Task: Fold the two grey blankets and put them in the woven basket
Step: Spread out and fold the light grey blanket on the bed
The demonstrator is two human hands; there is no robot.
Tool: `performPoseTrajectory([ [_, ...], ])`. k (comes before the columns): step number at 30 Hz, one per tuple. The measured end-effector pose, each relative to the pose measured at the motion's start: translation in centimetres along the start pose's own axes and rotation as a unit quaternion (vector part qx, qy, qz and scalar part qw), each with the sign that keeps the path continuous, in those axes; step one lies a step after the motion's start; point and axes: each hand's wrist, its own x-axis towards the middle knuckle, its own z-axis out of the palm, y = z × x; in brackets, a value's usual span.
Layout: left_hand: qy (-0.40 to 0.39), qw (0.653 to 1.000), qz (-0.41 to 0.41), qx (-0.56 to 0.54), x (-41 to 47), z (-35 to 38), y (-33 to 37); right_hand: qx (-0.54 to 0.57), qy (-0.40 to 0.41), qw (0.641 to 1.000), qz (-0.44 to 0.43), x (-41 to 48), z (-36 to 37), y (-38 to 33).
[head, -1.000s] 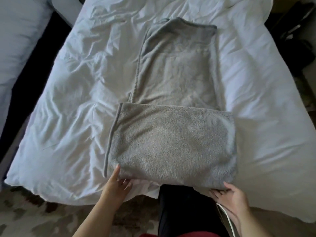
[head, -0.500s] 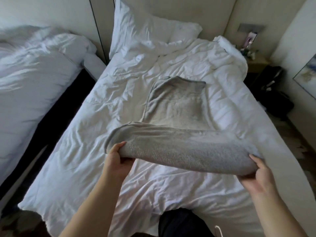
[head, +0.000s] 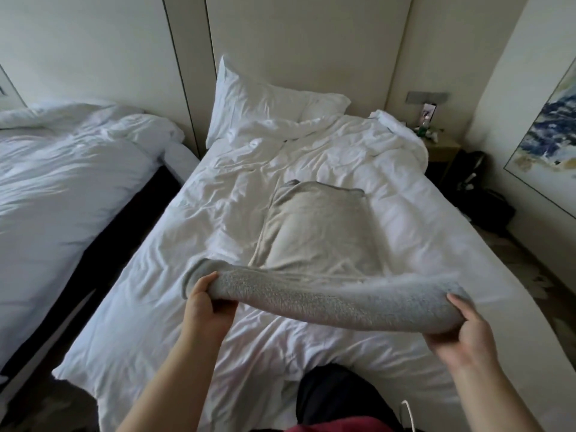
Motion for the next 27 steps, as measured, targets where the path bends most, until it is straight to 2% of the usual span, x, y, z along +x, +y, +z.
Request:
performPoseTrajectory([
  [7,0.065,0.997,-0.002,-0.034,0.1,-0.9,-0.9,0.037,0.02,0.999,0.013,-1.4,0.2,0.4],
  [14,0.063,0.997,0.003,-0.046,3.1,3.6,0.2,0.065,0.045,0.997,0.017,2.1,4.1,-1.4],
  [17,0.057,0.997,-0.006,-0.051,6.3,6.8,0.6,0.092,0.063,0.993,0.026,6.0,6.9,-2.2],
  [20,0.02,0.999,0.004,-0.038,10.7,8.5,0.6,0.106,0.045,0.993,0.013,10.9,8.9,-2.4],
  [22,0.016,0.998,0.017,0.057,14.6,8.2,-0.1,0.015,0.053,0.998,0.013,14.9,9.1,-1.2],
  [23,0.033,0.987,0.029,0.153,16.4,7.5,-0.7,-0.067,0.064,0.995,0.02,17.0,8.8,-0.1],
  [24,0.06,0.962,0.04,0.263,17.7,6.5,-1.4,-0.168,0.076,0.982,0.026,18.9,8.1,1.3],
  [25,0.095,0.922,0.053,0.372,18.9,5.3,-2.3,-0.276,0.081,0.957,0.031,20.4,6.9,2.9],
  [27,0.142,0.831,0.081,0.531,20.0,2.6,-3.5,-0.473,0.092,0.875,0.037,21.9,3.7,5.9],
])
